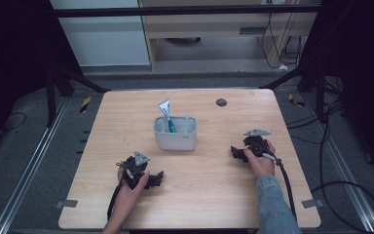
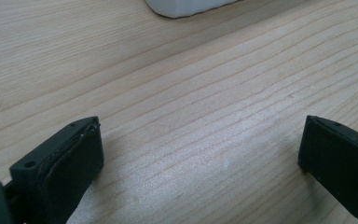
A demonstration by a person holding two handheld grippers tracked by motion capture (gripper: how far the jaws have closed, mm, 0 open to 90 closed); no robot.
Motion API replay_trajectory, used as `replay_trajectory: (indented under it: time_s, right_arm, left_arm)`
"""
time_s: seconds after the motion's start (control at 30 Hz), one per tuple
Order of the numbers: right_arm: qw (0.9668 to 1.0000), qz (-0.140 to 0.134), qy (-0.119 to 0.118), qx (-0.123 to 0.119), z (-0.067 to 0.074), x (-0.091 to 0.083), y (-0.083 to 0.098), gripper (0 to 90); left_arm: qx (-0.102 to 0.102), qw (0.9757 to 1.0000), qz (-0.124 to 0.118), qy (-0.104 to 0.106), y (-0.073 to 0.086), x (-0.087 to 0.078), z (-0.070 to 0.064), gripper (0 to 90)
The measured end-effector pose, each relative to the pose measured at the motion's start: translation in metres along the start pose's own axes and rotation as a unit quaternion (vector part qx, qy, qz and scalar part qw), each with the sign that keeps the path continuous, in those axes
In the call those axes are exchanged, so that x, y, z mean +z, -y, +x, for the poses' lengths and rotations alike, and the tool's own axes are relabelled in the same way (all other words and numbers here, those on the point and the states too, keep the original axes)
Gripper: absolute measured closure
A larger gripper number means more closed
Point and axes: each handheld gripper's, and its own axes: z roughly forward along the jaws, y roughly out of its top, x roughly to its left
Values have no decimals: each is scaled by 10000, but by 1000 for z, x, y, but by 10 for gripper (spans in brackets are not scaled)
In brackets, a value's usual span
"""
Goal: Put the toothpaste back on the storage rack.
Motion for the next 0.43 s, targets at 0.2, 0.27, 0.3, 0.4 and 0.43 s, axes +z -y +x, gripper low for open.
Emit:
replay_trajectory:
  time_s: [0.2,0.27,0.3,0.4,0.43]
  right_arm:
    - [9999,62,59,92,-8,0,1,70]
    - [9997,118,140,153,-9,-1,2,22]
    - [9994,147,215,241,-8,-1,3,8]
    - [9986,159,359,351,-6,-3,5,3]
    - [9985,160,371,365,-6,-3,5,3]
  left_arm:
    - [-2,10000,-1,0,0,0,0,0]
    - [1,10000,-3,0,0,0,0,0]
    - [4,10000,-4,-2,0,0,-1,0]
    - [-4,10000,-11,3,0,0,-2,0]
    - [9,10000,-9,8,0,0,-2,0]
